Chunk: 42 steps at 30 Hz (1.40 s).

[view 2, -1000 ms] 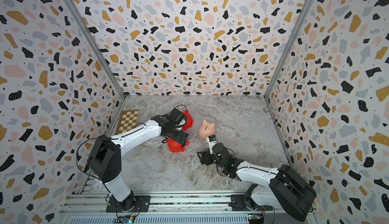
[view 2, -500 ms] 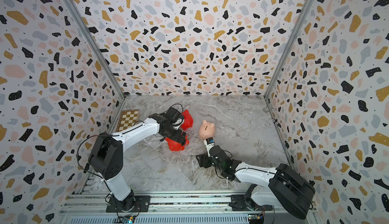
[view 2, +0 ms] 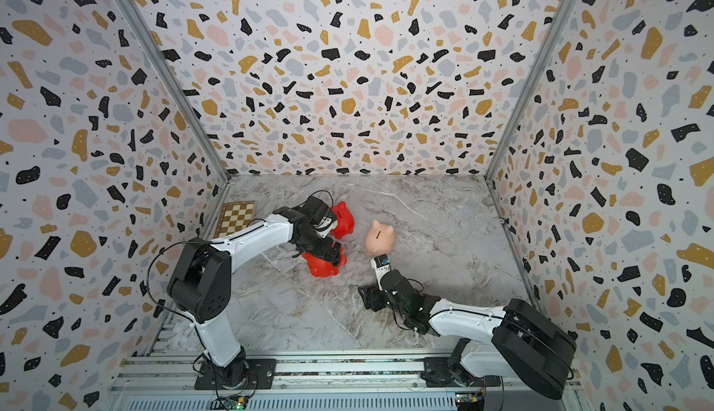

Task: Open piggy banks
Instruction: Adjust the piggy bank at the center of the board.

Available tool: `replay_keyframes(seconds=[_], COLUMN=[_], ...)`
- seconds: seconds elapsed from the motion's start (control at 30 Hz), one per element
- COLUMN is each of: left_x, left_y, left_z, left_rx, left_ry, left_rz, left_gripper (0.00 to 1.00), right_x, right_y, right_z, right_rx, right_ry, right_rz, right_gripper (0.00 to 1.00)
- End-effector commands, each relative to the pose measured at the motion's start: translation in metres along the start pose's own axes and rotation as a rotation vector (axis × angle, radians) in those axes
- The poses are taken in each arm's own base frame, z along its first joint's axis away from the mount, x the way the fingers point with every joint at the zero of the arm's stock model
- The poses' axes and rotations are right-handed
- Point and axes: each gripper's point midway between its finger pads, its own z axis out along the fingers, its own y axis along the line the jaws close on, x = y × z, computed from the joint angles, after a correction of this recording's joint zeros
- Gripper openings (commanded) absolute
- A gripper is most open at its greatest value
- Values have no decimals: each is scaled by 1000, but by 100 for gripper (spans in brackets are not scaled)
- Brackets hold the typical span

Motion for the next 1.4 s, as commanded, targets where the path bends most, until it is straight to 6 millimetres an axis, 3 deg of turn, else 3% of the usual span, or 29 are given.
replay_keyframes(seconds=[0.0,0.23,0.5,0.67,0.77,0.93,1.0,1.17,1.37], left_x=[-6,-9,-8,-5,1,9,11,14,19], left_y=[-8,-11,-7,-6,-7,-7,-8,-11,-12], left_z=[-13,-25,-20,-16,-13,-10,-11,-10,-12], left_rx=[34,37,21,20,27,39,43,62,70], left_ry=[-21,-22,4,21,30,33,28,29,26], left_rz=[-5,-5,-7,-8,-12,-21,-24,-38,-59], left_gripper=[99,99,100,95,89,82,81,80,85], right_x=[-19,-13,-13,-14,-23,-48,-56,-72,-76], right_y=[11,9,10,11,19,30,36,49,69], right_z=[-5,0,2,2,0,-10,-13,-12,-8], right_rx=[-33,-21,-26,-27,-85,-211,-239,-313,-416], right_ry=[-54,-25,-20,-21,-41,-108,-125,-103,-26], right_rz=[-8,-15,-13,-20,-5,74,74,139,246], right_gripper=[73,73,73,73,72,54,51,46,43])
